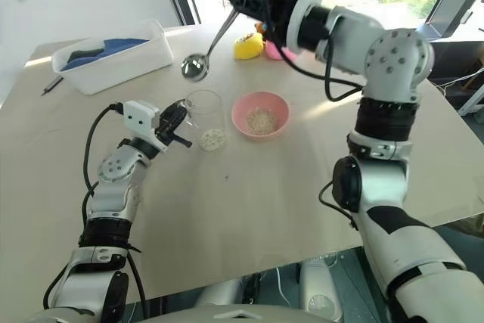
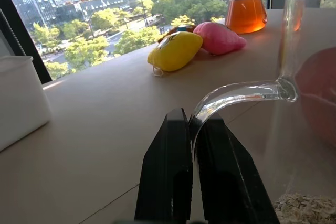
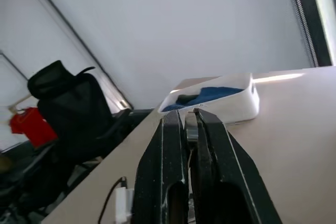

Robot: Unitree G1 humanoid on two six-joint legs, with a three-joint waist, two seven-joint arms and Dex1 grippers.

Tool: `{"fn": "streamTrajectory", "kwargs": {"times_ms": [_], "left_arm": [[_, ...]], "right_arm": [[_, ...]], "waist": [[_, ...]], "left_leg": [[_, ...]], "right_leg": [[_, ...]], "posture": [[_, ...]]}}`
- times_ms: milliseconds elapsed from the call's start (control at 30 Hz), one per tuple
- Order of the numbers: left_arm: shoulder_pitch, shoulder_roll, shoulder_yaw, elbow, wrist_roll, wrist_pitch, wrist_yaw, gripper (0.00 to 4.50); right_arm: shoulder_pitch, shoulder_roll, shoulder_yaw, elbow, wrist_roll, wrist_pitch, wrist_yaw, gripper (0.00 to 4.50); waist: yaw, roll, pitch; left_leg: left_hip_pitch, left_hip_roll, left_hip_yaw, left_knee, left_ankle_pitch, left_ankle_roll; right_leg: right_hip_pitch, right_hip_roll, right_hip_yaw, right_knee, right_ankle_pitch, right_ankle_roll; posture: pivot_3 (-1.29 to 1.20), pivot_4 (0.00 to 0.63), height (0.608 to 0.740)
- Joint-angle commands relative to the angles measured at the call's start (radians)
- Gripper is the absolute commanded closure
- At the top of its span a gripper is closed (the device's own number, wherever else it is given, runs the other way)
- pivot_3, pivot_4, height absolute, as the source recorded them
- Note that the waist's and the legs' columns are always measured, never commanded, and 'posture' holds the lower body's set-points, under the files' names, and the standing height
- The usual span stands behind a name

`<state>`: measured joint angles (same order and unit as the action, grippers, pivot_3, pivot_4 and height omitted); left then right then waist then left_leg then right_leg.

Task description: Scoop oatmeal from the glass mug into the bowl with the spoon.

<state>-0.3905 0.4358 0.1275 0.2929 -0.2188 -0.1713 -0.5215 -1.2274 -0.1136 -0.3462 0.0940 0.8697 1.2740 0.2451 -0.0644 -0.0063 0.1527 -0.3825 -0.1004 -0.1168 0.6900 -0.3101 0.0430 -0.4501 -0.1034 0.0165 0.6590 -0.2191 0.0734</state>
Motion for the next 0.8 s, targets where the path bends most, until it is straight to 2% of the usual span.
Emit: {"fn": "streamTrajectory", "kwargs": {"times_ms": [33,233,400,467,533,733,800], "left_arm": [[0.01,0.002,0.011,-0.017,0.0,0.002,-0.004,4.47],[0.054,-0.007,0.019,-0.058,0.001,0.01,0.016,4.47],[0.085,-0.017,0.021,-0.084,0.006,0.018,0.025,4.47],[0.093,-0.019,0.021,-0.093,0.01,0.021,0.03,4.5],[0.103,-0.016,0.02,-0.1,0.018,0.021,0.034,4.5],[0.117,-0.008,0.03,-0.102,0.016,0.016,0.041,4.5],[0.121,-0.008,0.036,-0.103,0.013,0.014,0.045,4.5]], "right_arm": [[0.03,0.026,0.031,-0.06,0.017,0.003,-0.025,4.5],[0.098,-0.009,0.216,-0.041,-0.107,-0.106,0.059,4.5],[0.119,0.01,0.279,-0.027,-0.138,-0.145,0.104,4.5],[0.121,0.019,0.279,-0.024,-0.141,-0.162,0.113,3.71],[0.12,0.029,0.269,-0.019,-0.145,-0.19,0.114,3.12],[0.094,0.031,0.209,0.033,-0.188,-0.316,0.072,0.26],[0.09,0.015,0.204,0.057,-0.218,-0.367,0.071,0.26]], "waist": [[-0.001,0.0,0.0],[-0.005,0.0,0.0],[-0.005,0.0,0.0],[-0.005,0.0,0.0],[-0.004,0.0,0.0],[-0.005,0.0,0.0],[-0.005,0.0,0.0]], "left_leg": [[0.0,0.0,0.0,0.0,0.0,0.0],[0.0,0.0,0.0,0.0,0.0,0.0],[0.001,0.0,0.001,0.0,0.0,0.0],[0.001,0.0,0.001,0.0,0.0,0.0],[0.001,0.0,0.001,0.0,0.0,0.0],[0.002,0.0,0.001,0.0,0.0,0.0],[0.002,0.0,0.001,0.0,0.0,0.0]], "right_leg": [[0.0,0.0,0.0,0.0,0.0,0.0],[0.0,0.0,0.0,0.001,0.0,0.0],[0.0,0.0,0.0,0.001,0.0,0.0],[0.0,0.0,0.0,0.001,0.0,0.0],[0.0,0.0,0.0,0.001,0.0,0.0],[0.0,0.001,0.0,0.001,0.0,0.0],[0.0,0.002,0.0,0.001,0.0,0.0]], "posture": [[0.0,0.15,0.74],[0.0,0.15,0.74],[0.0,0.15,0.74],[0.0,0.15,0.74],[0.0,0.15,0.74],[0.0,0.15,0.74],[0.0,0.15,0.74]]}}
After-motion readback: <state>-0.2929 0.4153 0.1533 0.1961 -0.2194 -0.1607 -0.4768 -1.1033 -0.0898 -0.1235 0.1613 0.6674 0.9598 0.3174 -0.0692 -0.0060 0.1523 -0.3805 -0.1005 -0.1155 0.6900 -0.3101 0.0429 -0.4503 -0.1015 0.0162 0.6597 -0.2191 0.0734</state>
